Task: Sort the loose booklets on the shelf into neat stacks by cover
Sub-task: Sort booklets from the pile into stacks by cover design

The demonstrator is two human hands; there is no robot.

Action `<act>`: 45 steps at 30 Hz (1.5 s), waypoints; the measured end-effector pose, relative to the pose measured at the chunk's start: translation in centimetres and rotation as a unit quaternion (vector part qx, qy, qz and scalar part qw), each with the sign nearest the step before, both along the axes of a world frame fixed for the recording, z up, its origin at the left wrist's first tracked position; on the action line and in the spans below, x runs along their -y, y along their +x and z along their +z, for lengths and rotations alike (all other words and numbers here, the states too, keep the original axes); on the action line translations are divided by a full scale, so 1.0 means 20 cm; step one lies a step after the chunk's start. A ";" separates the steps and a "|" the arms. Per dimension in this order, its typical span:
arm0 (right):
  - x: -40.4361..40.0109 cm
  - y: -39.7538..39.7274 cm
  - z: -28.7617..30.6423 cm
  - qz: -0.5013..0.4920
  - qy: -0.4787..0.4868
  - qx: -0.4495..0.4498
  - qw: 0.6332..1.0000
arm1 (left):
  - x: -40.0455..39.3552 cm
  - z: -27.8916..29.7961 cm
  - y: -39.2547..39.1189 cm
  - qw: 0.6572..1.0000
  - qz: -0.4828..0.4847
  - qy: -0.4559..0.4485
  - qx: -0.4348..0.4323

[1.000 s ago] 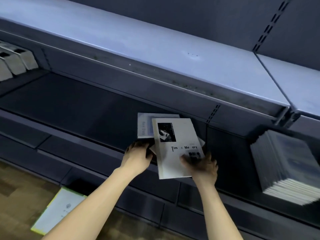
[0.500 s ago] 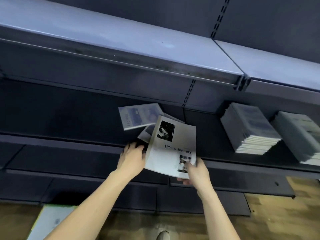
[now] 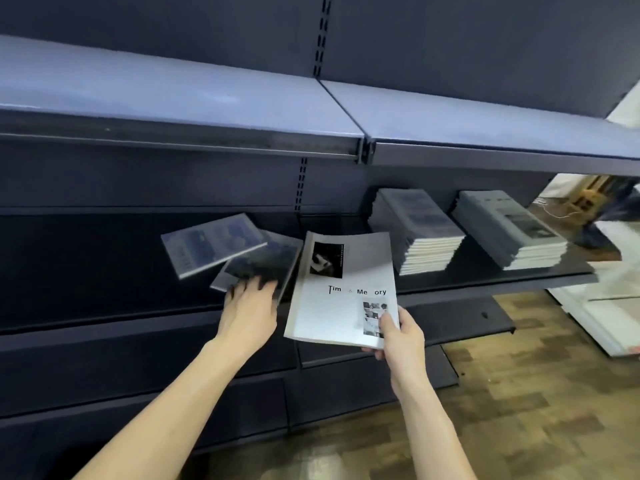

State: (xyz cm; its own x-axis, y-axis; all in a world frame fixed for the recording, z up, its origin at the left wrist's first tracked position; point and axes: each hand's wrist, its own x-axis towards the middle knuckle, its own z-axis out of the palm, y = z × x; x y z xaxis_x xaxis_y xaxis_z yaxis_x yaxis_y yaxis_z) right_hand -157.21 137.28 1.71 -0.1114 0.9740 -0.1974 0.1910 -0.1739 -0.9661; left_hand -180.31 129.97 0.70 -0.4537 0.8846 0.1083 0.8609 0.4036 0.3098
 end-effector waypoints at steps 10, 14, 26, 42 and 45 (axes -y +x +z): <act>-0.11 0.60 0.13 -0.098 0.014 -0.024 0.995 | -0.37 0.15 0.59 0.991 -0.130 -0.004 -0.043; -0.14 0.86 0.14 -0.132 0.014 -0.031 0.991 | -0.50 0.18 0.83 0.985 -0.163 0.000 -0.056; -0.25 1.61 0.18 -0.219 0.027 -0.033 0.975 | -0.80 0.20 1.57 0.969 -0.237 0.014 -0.074; -0.53 1.95 0.11 -0.240 0.000 -0.056 0.969 | -1.10 0.11 1.95 0.966 -0.251 -0.017 -0.053; -0.67 1.95 0.09 -0.230 -0.008 -0.054 0.972 | -1.23 0.09 1.95 0.971 -0.235 -0.027 -0.041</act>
State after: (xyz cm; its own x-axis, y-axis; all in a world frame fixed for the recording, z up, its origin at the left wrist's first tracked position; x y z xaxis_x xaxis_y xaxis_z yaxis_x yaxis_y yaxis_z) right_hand -118.29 150.73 3.60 0.3139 0.9228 -0.2233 -0.0127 -0.2311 -0.9729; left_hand -141.28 154.61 2.45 0.0102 0.9971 0.0752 0.9747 -0.0268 0.2221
